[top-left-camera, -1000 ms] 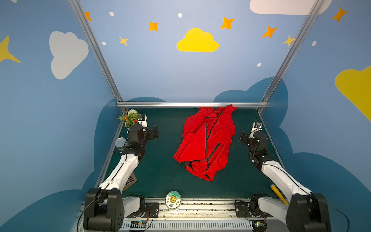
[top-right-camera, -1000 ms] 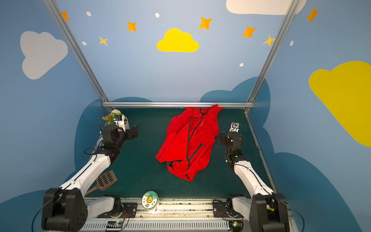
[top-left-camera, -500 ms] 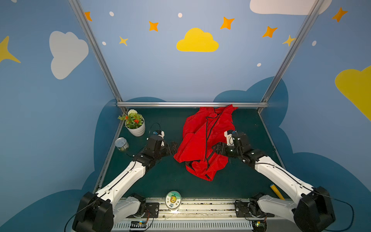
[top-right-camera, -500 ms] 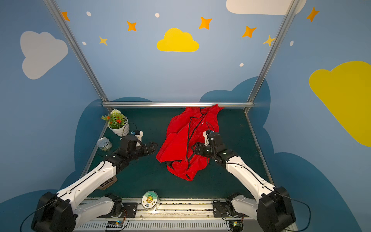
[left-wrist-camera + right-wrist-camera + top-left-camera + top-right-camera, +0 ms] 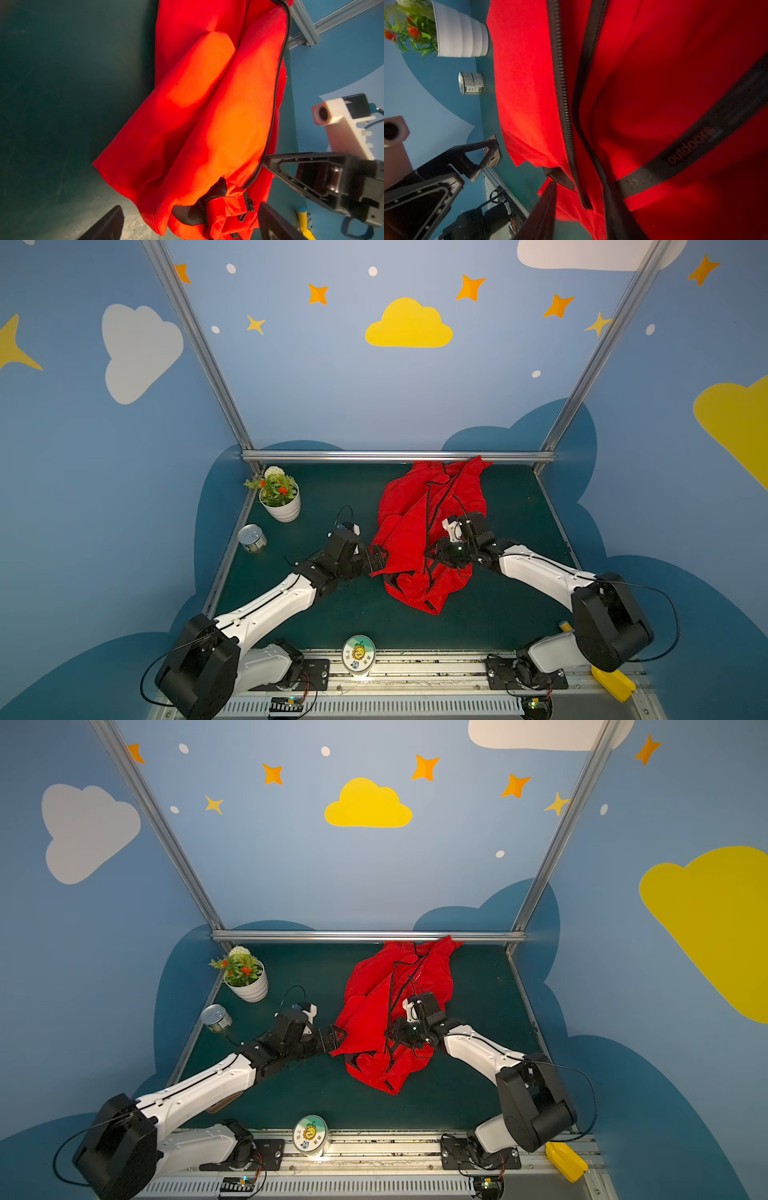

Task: Zip up the jacket
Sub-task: 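Grasp the zipper edges with both grippers and bring them together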

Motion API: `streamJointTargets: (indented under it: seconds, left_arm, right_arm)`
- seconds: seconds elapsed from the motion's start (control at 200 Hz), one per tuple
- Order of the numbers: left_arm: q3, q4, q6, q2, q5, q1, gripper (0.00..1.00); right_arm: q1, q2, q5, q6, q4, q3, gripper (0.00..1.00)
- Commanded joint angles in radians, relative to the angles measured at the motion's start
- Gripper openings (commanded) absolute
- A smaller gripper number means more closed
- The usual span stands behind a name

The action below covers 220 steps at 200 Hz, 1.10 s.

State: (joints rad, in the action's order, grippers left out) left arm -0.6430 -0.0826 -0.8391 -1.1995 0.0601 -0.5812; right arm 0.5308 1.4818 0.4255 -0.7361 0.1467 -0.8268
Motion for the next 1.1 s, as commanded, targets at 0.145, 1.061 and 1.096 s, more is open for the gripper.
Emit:
streamJointTargets:
  seconds: [0.145,1.061,1.096]
  left_arm:
    - [0.003,-0.010,-0.051,0.041,-0.006,-0.021,0.99]
    - [0.058,0.481,-0.597,0.166,0.119,-0.212,0.99]
    - [0.060,0.503,-0.611,0.164,0.118,-0.214,0.99]
  right_arm:
    - [-0.005,0.036,0.074,-0.015,-0.049,-0.036,0.00]
    - [0.030,-0.008,0.342,-0.454,-0.638,-0.022,0.00]
    - [0.037,0.000,0.341,-0.466,-0.655,-0.026,0.00]
